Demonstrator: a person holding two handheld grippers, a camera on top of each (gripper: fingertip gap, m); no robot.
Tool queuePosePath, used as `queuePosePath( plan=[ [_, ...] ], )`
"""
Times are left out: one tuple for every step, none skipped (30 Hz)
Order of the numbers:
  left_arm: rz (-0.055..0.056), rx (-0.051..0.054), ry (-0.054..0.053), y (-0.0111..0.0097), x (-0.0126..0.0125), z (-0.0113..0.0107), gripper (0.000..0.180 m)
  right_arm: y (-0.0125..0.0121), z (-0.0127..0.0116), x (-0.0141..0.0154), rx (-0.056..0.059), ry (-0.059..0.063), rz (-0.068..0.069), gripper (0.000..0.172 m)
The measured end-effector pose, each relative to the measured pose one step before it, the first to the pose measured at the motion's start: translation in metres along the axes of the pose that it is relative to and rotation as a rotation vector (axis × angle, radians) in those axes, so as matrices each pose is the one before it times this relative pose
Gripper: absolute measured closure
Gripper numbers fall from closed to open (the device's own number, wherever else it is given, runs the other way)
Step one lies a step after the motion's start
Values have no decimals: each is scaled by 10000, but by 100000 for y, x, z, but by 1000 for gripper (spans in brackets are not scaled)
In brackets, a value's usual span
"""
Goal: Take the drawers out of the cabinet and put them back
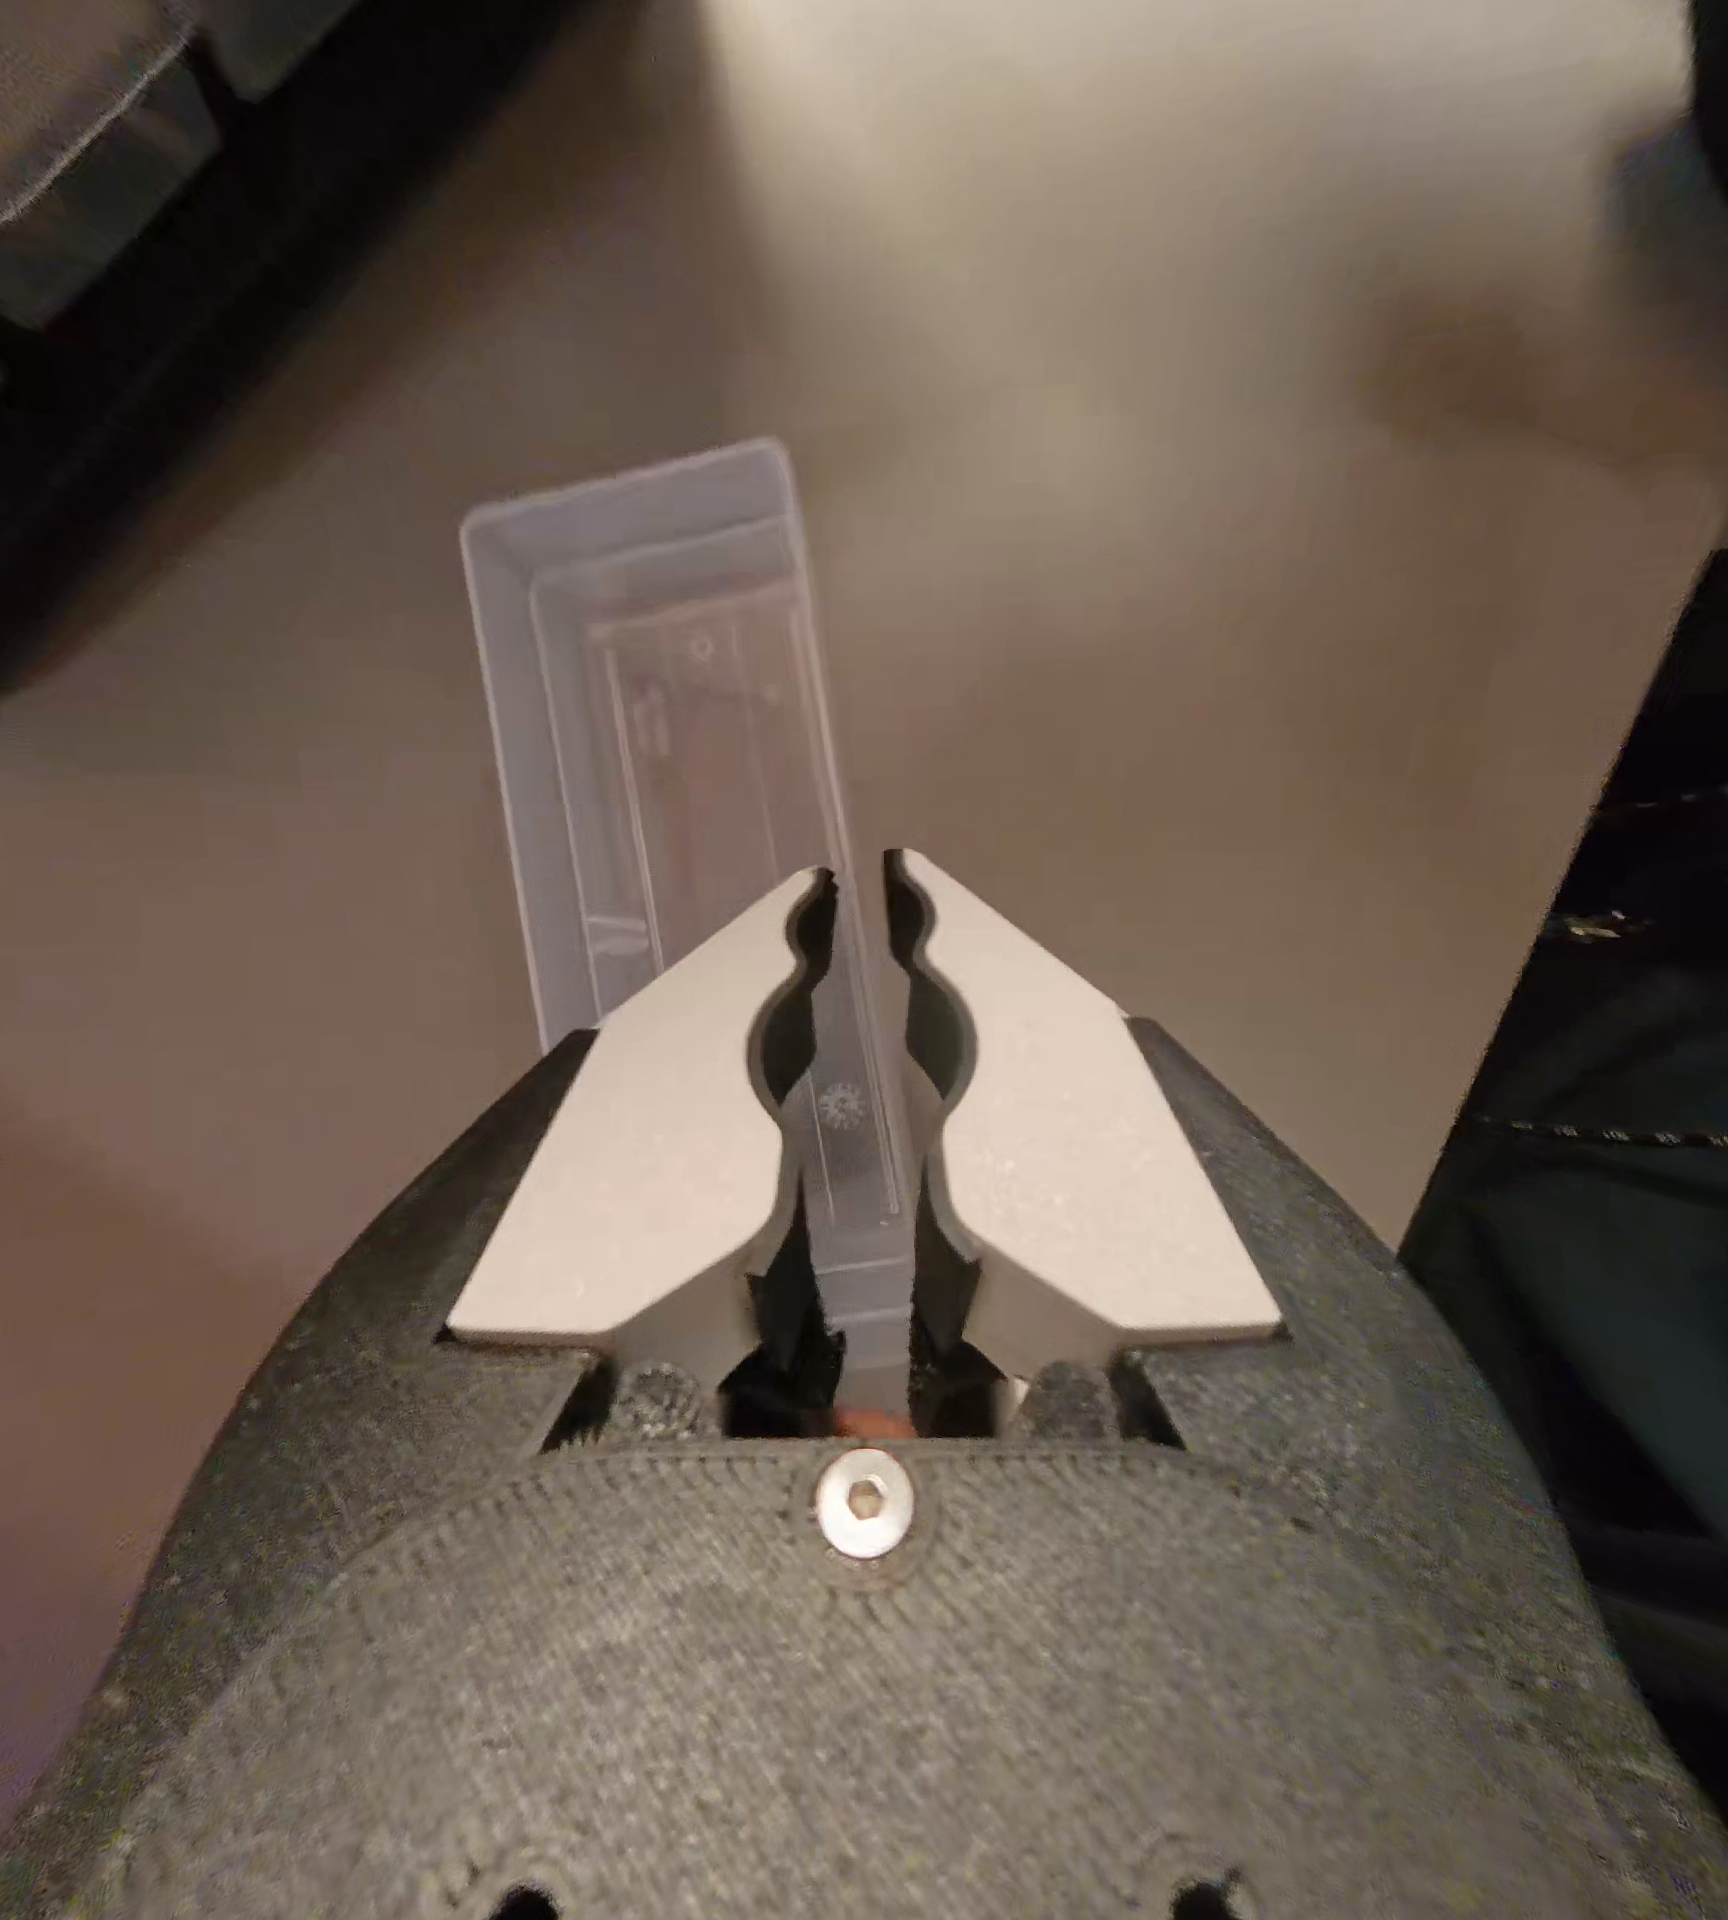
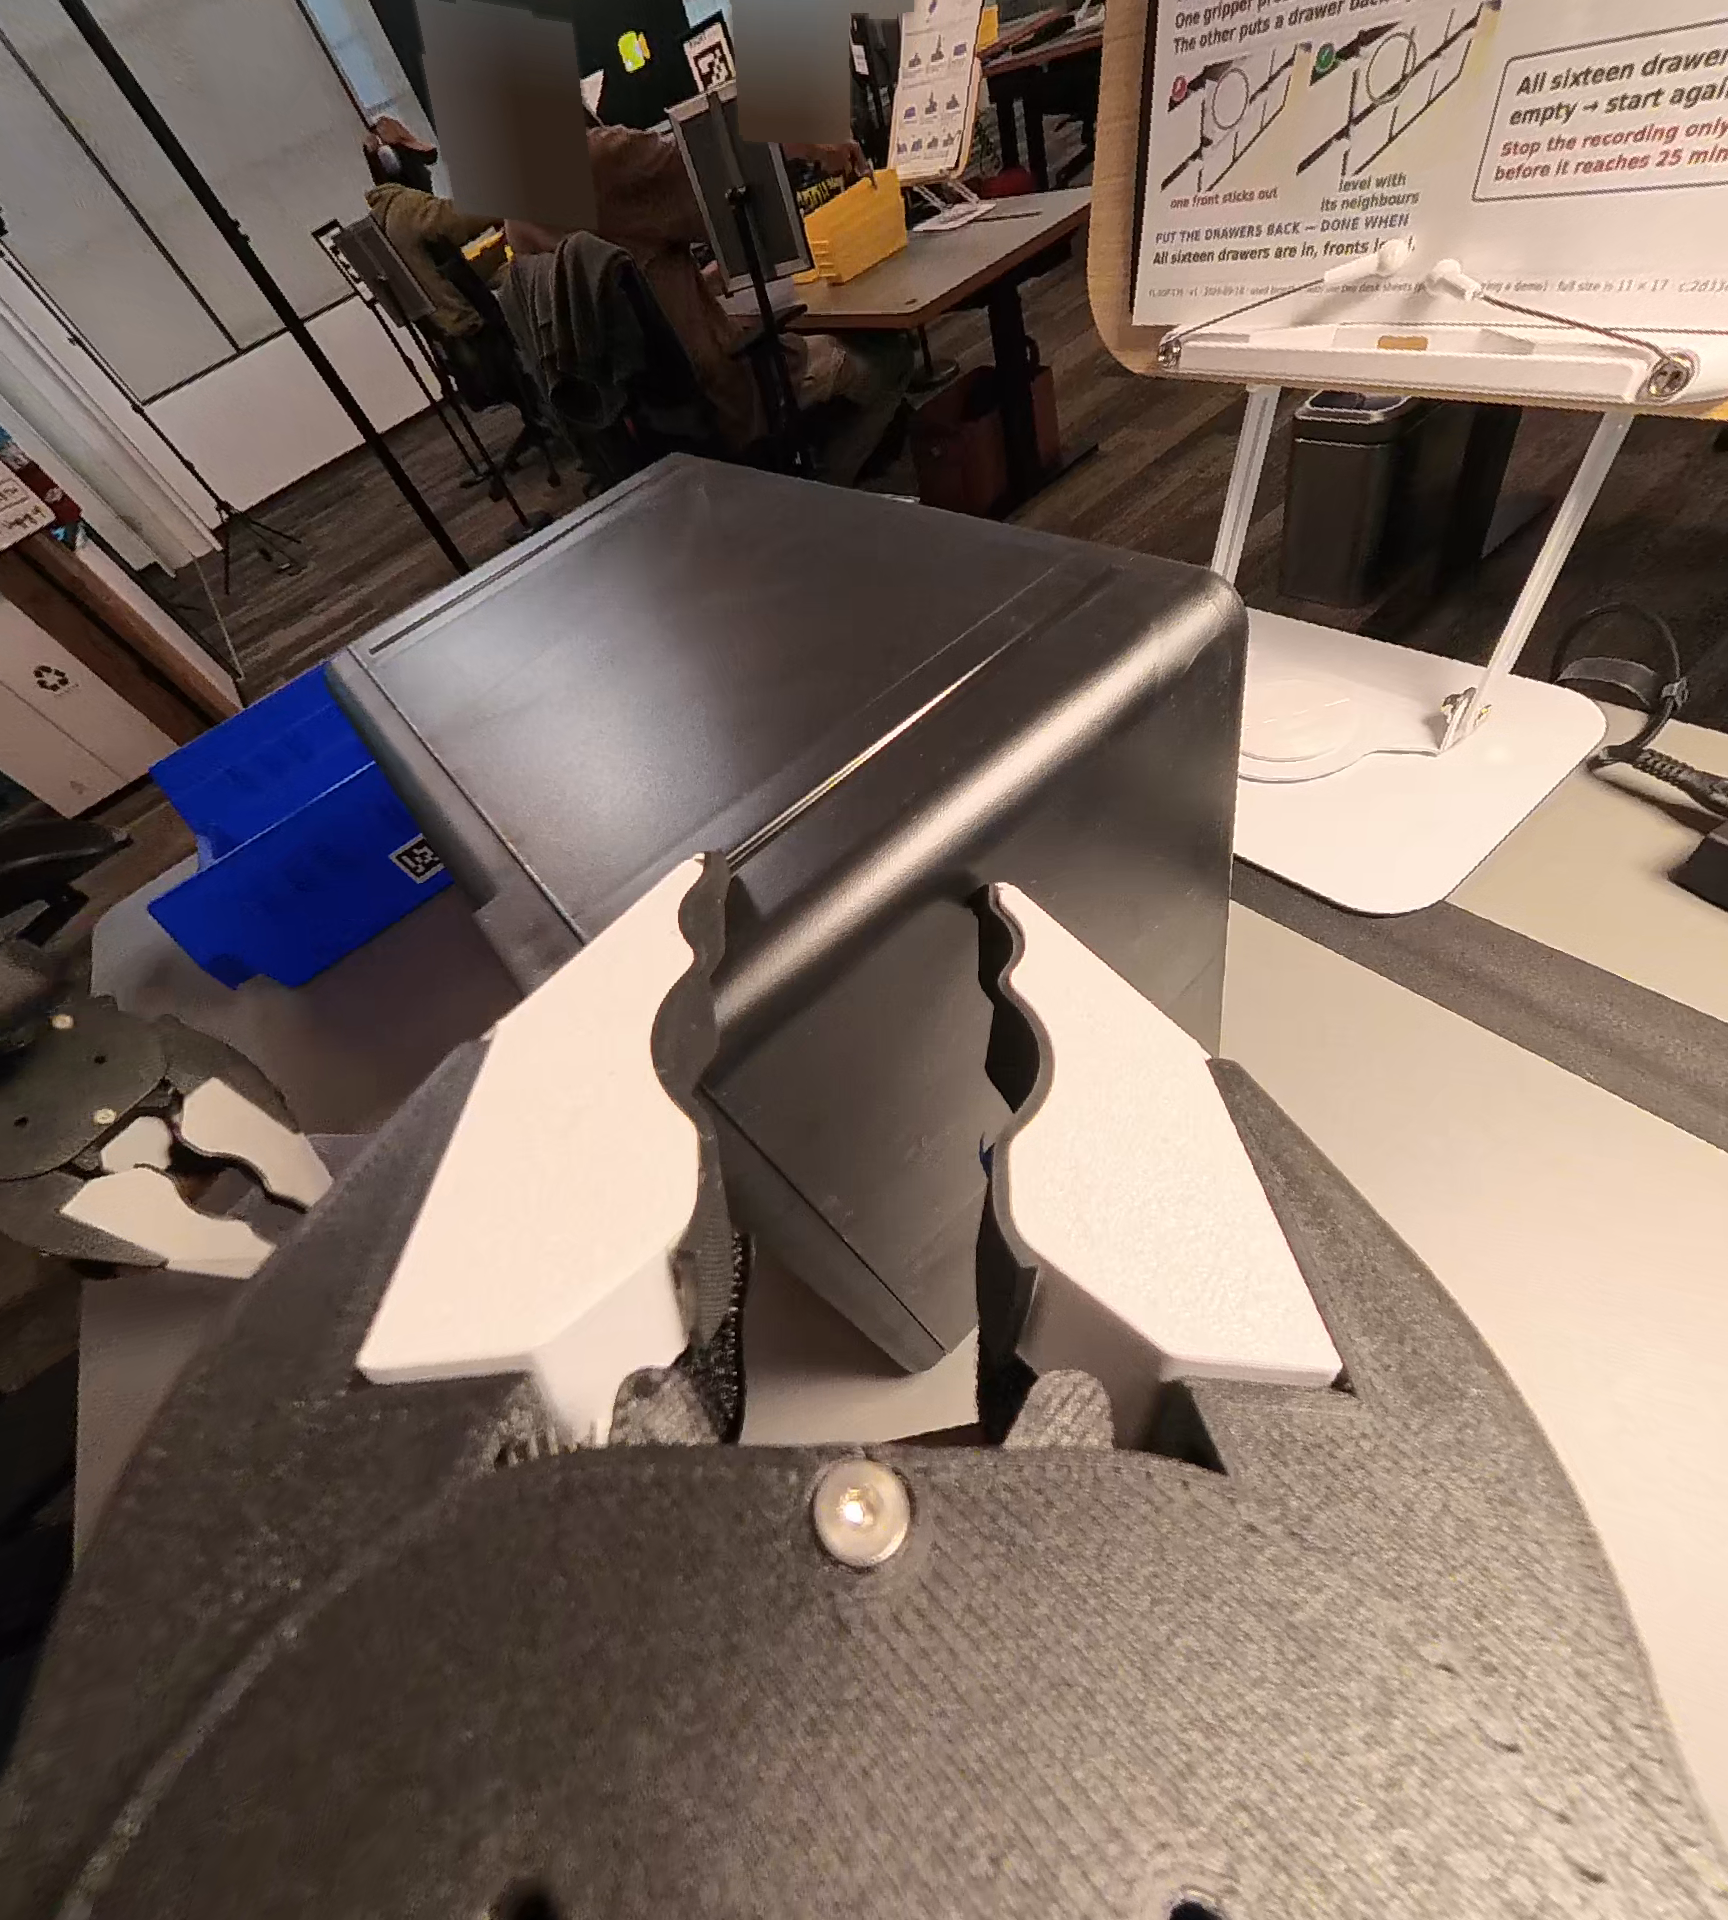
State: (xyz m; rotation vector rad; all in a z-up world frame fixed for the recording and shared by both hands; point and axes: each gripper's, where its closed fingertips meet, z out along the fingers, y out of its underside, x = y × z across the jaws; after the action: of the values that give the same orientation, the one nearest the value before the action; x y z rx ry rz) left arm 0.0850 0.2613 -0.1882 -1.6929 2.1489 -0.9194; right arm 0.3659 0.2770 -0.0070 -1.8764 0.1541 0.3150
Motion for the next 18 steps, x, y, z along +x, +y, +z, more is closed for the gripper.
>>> queuePosePath(
  plan=[
    [285,103,269,-79,590,11,163,-14,7,-2,1,0,-1,120],
    [345,50,258,-42,567,-171,156,10,-5,-1,2,-2,0,120],
    [467,27,110,-48,331,-361,152,-3,-1,4,0,-6,-4,120],
    [667,-13,-35,23,88,-532,146,4,0,5,0,-11,2,120],
    [853,-76,-94,163,-26,-671,140,-8,-4,7,0,-13,6,120],
    [970,-95,-7,310,121,-770,135,0,13,-1,3,-10,0,119],
    [949,-66,106,395,336,-817,130,1,1,6,2,-8,6,119],
    [739,-67,134,442,372,-779,127,7,-9,8,0,-6,7,119],
    [447,-92,139,468,319,-666,127,-2,1,-3,1,-4,-3,119],
    [253,-101,130,453,250,-527,127,-5,0,1,2,-5,2,119],
    [251,-95,69,422,152,-394,128,-7,6,8,-1,-5,6,119],
    [378,-69,23,378,137,-279,130,0,-3,8,-2,-2,-3,119],
    [426,-25,-12,268,111,-141,131,0,0,0,0,-2,-3,119],
    [292,-68,-67,286,-40,39,131,-4,-1,4,1,-2,3,119],
    [134,-148,-23,326,-52,178,131,-2,8,0,8,0,5,119],
    [104,-154,88,287,133,302,131,4,1,-6,8,4,7,119],
    [180,-147,105,229,227,388,131,-1,-13,0,7,8,2,119],
    [243,-142,57,211,190,445,131,-1,-2,-5,7,10,-1,119]
  ],
)
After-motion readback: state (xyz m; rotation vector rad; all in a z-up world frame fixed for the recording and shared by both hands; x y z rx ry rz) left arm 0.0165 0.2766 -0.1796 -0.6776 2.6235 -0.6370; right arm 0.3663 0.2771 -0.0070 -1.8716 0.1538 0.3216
